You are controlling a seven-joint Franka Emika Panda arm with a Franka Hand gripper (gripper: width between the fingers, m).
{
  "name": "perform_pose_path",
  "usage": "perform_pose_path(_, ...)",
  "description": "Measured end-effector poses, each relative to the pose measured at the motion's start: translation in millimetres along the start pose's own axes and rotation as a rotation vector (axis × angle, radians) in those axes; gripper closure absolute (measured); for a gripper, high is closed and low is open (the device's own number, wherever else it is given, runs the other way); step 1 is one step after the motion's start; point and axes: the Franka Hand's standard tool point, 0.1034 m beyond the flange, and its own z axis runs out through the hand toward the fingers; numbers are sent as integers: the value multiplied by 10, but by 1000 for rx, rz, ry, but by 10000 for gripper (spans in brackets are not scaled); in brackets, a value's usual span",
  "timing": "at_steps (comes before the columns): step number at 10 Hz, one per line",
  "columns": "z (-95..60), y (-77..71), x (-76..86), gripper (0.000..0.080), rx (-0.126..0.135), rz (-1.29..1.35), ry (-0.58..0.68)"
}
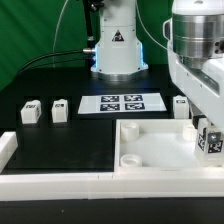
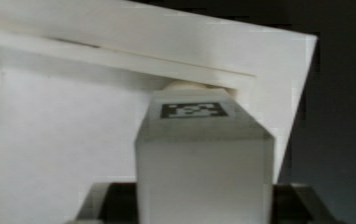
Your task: Assemble one leg
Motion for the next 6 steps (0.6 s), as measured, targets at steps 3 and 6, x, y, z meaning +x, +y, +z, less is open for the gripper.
perform_pose_path(3,-7,20,-5,506,0,244,21)
perform_pose_path(6,-13,34,-16,506,12,335,23)
